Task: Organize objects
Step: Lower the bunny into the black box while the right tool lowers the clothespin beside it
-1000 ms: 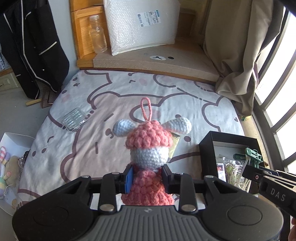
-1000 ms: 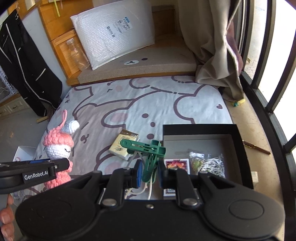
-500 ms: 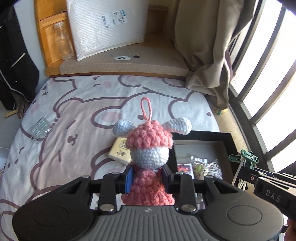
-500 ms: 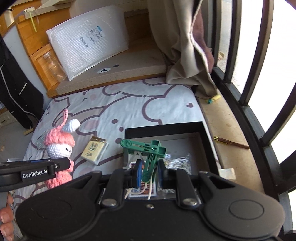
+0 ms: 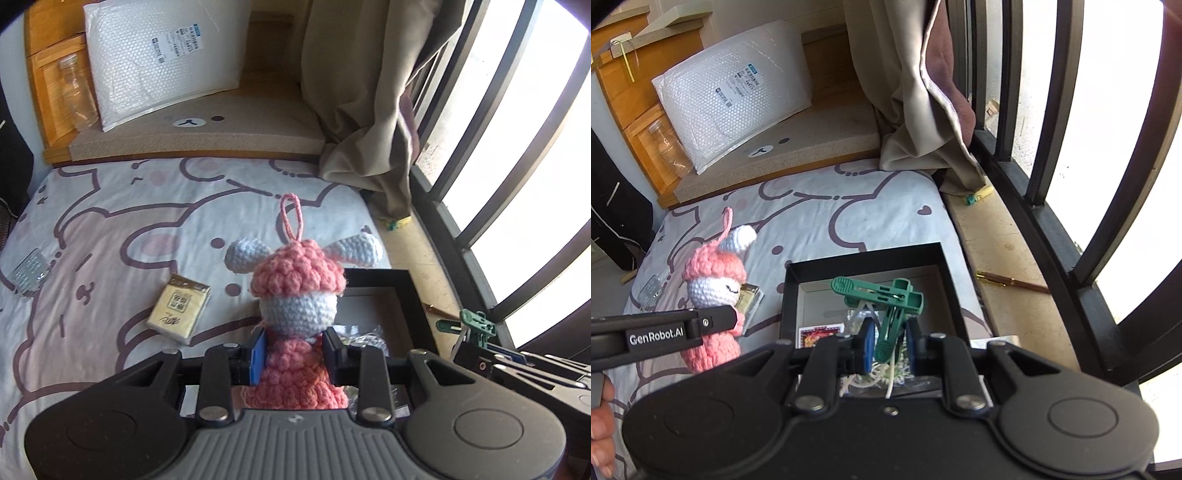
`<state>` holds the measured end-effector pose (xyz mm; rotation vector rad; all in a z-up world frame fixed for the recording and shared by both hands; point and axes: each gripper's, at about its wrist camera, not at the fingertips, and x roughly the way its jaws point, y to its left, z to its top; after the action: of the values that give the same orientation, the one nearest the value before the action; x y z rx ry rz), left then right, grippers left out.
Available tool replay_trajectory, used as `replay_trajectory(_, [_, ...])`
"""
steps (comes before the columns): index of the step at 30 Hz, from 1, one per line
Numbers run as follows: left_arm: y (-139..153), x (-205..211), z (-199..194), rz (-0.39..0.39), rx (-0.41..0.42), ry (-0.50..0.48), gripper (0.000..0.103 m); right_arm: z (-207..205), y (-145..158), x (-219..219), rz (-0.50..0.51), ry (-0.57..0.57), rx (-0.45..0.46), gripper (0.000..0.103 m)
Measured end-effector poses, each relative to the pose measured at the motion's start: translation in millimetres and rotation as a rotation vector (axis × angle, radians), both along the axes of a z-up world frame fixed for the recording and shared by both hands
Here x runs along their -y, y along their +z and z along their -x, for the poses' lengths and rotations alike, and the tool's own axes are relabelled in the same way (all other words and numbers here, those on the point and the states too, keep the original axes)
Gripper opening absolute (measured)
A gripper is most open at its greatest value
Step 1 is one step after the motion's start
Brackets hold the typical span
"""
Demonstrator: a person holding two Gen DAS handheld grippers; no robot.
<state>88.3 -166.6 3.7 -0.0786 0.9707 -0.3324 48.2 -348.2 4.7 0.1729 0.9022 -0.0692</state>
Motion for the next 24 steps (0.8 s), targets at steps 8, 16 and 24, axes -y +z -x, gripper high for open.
replay_trajectory(8, [-2.2, 20.9, -6.6, 0.019, 0.063, -0.066, 0.034, -2.7, -8.8, 13.4, 0.013, -0.009, -0.001, 0.018])
replay_trajectory(16, [-14.5, 39.9, -27.7, -0.005, 0.110, -0.166, 0.034, -9.8, -23.3, 25.3, 0.033, 0.001, 0.003, 0.018])
replay_trajectory(24, [-23.3, 75.7, -41.8, -0.152, 0.239, -0.400, 0.034, -17.2, -42.5, 36.9, 0.063, -0.003, 0.004, 0.018])
